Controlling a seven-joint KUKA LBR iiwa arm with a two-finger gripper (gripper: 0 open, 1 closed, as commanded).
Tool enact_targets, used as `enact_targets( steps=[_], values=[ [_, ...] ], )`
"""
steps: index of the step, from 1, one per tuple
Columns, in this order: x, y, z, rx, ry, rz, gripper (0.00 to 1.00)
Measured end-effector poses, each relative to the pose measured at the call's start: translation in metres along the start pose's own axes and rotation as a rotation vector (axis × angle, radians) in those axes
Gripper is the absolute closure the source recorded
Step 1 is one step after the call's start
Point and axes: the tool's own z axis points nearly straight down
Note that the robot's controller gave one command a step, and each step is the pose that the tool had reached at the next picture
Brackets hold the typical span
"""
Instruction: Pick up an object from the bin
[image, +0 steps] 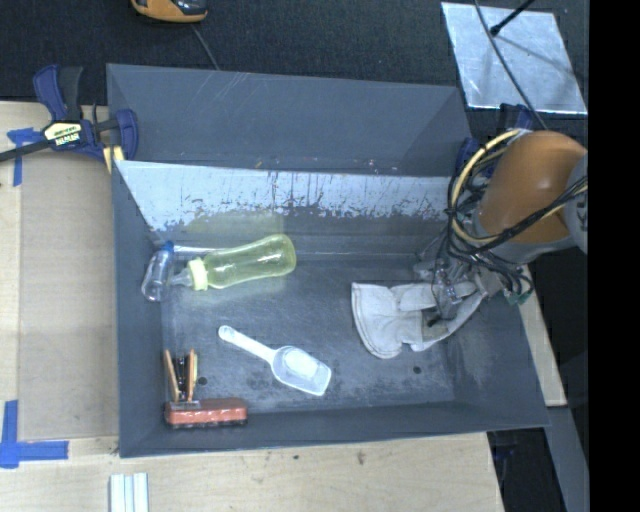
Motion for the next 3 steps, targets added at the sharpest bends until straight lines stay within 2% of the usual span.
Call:
enact_targets(
  steps=[3],
  values=[
    [0.0002,0.0001,-0.0056,0.001,-0.001,-0.001,1.00]
  ],
)
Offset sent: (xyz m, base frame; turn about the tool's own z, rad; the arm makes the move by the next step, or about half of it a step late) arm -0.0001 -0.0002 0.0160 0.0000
